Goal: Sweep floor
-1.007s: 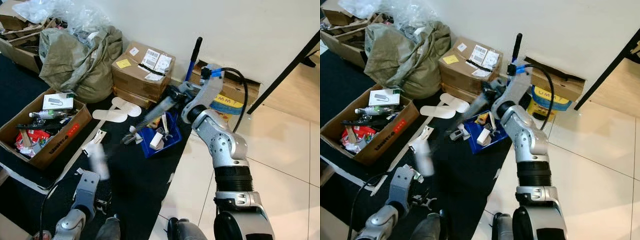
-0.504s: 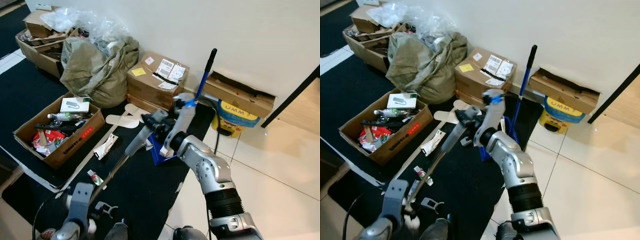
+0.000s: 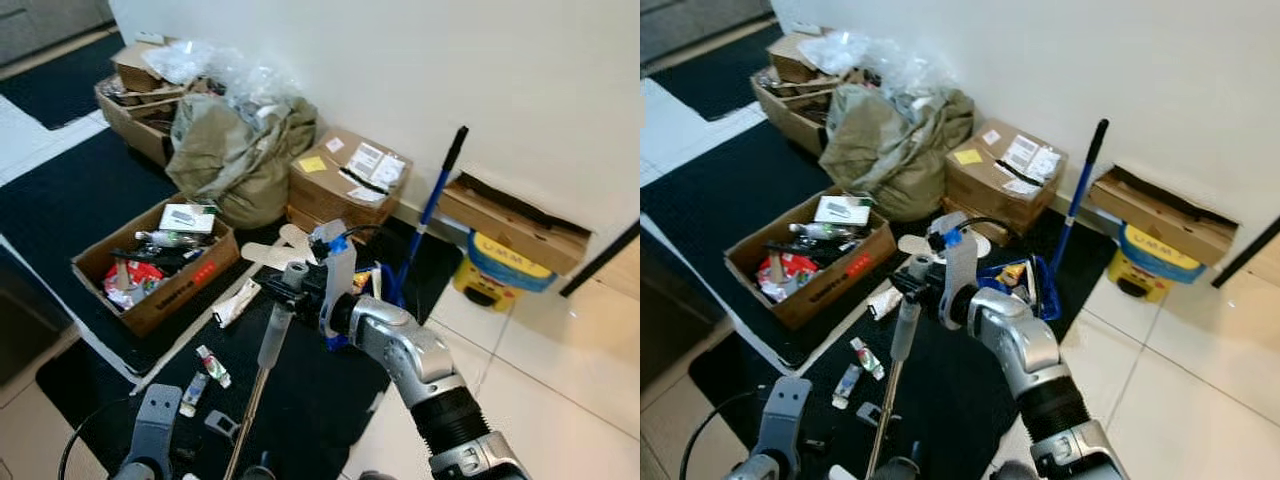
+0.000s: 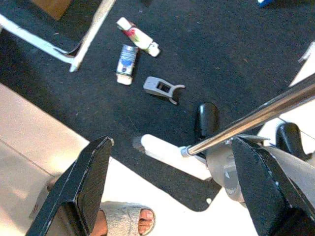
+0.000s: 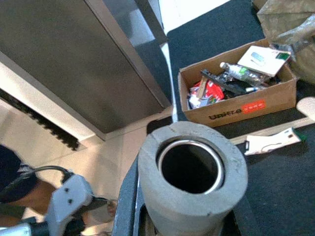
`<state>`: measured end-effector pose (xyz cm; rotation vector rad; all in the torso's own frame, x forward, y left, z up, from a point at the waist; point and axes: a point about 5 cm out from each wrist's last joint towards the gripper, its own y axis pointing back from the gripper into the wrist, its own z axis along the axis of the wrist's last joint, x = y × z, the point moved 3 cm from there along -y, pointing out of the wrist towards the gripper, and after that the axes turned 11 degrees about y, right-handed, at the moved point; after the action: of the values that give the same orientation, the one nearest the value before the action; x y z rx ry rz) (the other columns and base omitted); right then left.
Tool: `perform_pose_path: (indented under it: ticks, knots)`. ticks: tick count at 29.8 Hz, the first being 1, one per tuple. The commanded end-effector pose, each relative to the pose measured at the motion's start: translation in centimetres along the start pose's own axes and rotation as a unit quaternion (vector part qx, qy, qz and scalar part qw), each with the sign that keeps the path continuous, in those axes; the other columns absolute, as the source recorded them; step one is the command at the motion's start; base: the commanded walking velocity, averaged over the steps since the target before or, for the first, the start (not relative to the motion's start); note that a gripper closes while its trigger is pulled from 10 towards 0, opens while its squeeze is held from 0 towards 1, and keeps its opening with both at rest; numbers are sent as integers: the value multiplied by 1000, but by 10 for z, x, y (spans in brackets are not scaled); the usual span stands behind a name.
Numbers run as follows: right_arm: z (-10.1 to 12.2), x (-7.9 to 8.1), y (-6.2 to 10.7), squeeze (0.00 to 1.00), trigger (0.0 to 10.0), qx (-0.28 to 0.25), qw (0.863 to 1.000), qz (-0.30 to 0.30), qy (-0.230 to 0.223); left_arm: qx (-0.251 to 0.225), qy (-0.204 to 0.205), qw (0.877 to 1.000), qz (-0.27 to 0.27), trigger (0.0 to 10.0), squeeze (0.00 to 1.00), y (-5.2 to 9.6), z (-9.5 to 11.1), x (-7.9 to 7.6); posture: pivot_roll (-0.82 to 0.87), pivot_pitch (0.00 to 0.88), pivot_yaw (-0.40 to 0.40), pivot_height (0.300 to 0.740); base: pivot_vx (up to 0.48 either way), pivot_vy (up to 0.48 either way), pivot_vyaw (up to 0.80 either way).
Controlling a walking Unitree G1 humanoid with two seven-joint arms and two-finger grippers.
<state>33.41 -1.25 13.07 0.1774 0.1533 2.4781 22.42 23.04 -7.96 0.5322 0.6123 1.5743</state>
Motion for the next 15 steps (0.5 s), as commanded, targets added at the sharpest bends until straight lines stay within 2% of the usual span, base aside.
perform_pose_path:
  ticks: [1, 8, 9, 11, 15]
  knots:
    - [6, 3, -4, 0, 10000, -20, 1000, -4, 22, 14, 0, 1000, 7, 10000, 0, 1, -6, 3, -28, 123, 22, 740, 0, 0, 800]
    - [5, -2, -3, 0, 10000, -23, 999, -21, 25, 3, 6, 1000, 5, 10000, 0, -2, 3, 1, -33, 118, 23, 740, 0, 0, 795]
    - [8, -5, -3, 0, 10000, -37, 999, -30, 11, 2, 10, 1000, 6, 10000, 0, -2, 4, 0, -37, 108, 22, 740, 0, 0, 781]
    - [8, -5, -3, 0, 10000, -37, 999, -30, 11, 2, 10, 1000, 6, 10000, 0, -2, 4, 0, -37, 108, 22, 740, 0, 0, 781]
    - [25, -19, 0, 0, 10000, -102, 991, -77, -40, -3, 25, 1000, 5, 10000, 0, -6, 10, -6, -39, 84, 18, 740, 0, 0, 775]
